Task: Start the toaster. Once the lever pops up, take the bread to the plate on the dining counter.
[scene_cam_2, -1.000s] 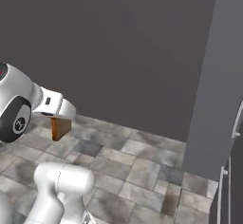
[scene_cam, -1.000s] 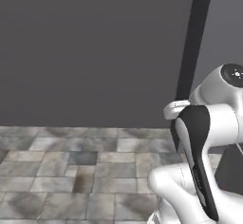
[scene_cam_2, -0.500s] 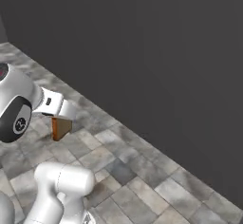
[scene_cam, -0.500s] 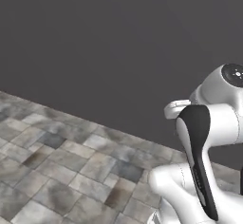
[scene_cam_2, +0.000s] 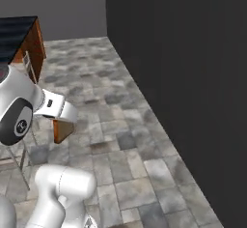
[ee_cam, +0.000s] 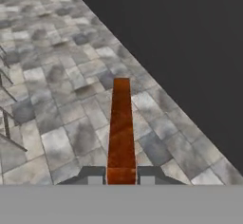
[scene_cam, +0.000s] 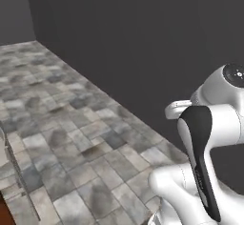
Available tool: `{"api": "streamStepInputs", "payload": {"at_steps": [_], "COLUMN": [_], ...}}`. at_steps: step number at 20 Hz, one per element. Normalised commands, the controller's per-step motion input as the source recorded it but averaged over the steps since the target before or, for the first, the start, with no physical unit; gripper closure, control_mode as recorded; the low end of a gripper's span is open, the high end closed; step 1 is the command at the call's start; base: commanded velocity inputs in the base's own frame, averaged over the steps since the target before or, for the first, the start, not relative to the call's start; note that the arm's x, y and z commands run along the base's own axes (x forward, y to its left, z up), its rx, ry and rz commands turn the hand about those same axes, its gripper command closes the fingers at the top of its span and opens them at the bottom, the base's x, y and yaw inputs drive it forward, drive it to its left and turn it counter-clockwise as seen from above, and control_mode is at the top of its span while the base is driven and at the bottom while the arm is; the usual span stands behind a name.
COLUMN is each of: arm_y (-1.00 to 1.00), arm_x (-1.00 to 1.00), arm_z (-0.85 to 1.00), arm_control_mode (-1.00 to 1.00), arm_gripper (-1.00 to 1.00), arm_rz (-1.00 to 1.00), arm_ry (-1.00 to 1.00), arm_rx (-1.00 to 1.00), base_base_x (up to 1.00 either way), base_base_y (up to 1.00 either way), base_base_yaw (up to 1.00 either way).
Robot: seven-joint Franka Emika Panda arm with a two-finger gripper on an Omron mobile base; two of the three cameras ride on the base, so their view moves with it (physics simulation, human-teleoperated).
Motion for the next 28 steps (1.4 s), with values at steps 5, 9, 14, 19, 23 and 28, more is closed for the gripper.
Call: {"api": "streamStepInputs", "payload": {"at_steps": [5, 9, 14, 19, 23, 28], "arm_y": [0.0, 0.0, 0.0, 0.0, 0.0, 0.0], "arm_x": [0.0, 0.0, 0.0, 0.0, 0.0, 0.0], "arm_z": [0.0, 0.0, 0.0, 0.0, 0.0, 0.0], "arm_control_mode": [1.0, 1.0, 1.0, 1.0, 1.0, 1.0], "arm_gripper": [1.0, 1.0, 1.0, 1.0, 1.0, 1.0], "arm_rz": [0.0, 0.0, 0.0, 0.0, 0.0, 0.0], "arm_ry": [0.0, 0.0, 0.0, 0.0, 0.0, 0.0], "arm_rx": [0.0, 0.0, 0.0, 0.0, 0.0, 0.0], "base_base_x": [0.67, 0.61, 0.59, 0.49, 0.41, 0.33], "base_base_y": [-0.14, -0.21, -0.3, -0.56, -0.7, -0.8], "base_base_yaw": [0.84, 0.84, 0.81, 0.73, 0.68, 0.64]}}
